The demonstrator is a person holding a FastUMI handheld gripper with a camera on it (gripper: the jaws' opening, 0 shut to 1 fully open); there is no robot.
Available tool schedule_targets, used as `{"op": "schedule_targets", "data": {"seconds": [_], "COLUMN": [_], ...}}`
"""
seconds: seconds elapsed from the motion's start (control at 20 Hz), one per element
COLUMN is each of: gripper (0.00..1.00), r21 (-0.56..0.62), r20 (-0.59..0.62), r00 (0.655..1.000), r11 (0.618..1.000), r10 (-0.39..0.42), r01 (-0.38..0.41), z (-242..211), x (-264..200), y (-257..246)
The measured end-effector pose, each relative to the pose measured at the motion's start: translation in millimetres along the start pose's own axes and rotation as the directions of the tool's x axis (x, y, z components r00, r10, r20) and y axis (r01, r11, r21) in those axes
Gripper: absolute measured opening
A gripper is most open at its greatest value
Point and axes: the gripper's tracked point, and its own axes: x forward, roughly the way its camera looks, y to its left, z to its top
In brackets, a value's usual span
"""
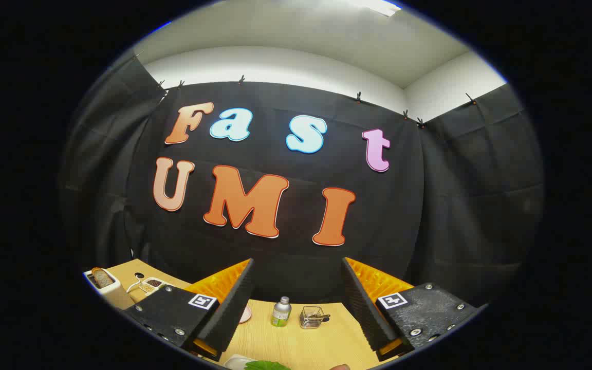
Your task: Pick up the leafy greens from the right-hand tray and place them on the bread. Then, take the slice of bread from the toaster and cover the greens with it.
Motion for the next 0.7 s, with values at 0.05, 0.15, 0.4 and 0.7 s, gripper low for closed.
{"op": "schedule_targets", "data": {"seconds": [0.05, 0.15, 0.4, 0.7], "gripper": [0.98, 0.98, 0.98, 0.98], "r21": [0.0, -0.008, -0.003, 0.014], "r20": [-0.002, -0.007, -0.012, 0.017], "r00": [1.0, 1.0, 0.999, 0.997], "r11": [1.0, 1.0, 0.999, 0.997], "r10": [0.011, 0.015, 0.035, 0.073], "r01": [-0.011, -0.015, -0.035, -0.073], "z": [-1, -2, -3, 8], "x": [0, 1, 2, 1], "y": [4, 6, 11, 18]}}
